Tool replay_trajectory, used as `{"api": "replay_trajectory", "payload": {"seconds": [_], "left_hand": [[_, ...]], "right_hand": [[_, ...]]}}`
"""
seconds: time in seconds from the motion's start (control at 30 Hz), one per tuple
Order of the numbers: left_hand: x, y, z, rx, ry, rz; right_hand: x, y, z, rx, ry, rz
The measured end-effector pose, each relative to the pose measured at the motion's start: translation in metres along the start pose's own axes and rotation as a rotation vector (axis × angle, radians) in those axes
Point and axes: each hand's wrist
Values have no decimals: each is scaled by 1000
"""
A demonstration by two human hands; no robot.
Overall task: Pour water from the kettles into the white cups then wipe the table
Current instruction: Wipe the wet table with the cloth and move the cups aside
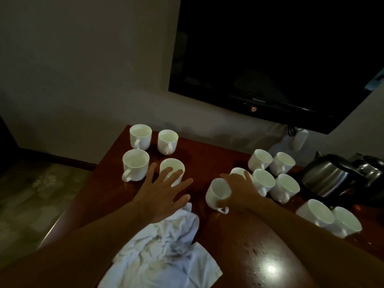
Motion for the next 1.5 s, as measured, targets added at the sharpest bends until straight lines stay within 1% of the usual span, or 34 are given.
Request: {"api": "replay_trajectory", "payload": {"seconds": [0.17, 0.3, 0.4, 0.5, 0.67, 0.77, 0.87, 1.03, 1.1, 1.2, 1.4, 1.5], "left_hand": [[5, 4, -7, 60, -47, -51], [8, 14, -7, 72, -23, -66], [13, 20, -7, 77, -21, -56], [15, 27, -9, 93, -40, -106], [15, 42, -20, 126, -70, -54], [17, 52, -28, 128, -85, -53], [20, 61, -41, 160, -110, -75], [38, 78, -60, 187, -95, -10], [44, 87, -67, 212, -78, -35], [48, 102, -84, 217, -80, -26], [52, 138, -112, 271, -78, -50], [47, 150, -125, 290, -64, -59]], "right_hand": [[3, -4, 1, 36, -59, 84], [6, -3, -3, 11, -49, 86], [6, 2, -7, 29, -55, 109], [8, 7, -14, 61, -47, 123], [19, 12, -33, 95, -27, 118], [27, 14, -47, 100, -51, 125], [38, 19, -68, 127, -84, 152], [53, 24, -112, 176, -96, 170], [55, 26, -133, 194, -99, 169], [57, 28, -162, 218, -96, 173], [41, 20, -224, 289, -130, 212], [28, 9, -250, 284, -121, 216]]}}
Point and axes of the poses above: each hand's wrist, its own y-axis away from the middle knuckle, its own x-axis out of the back of the hand, z = x × y, and after that the axes turned 2 degrees about y, right-handed
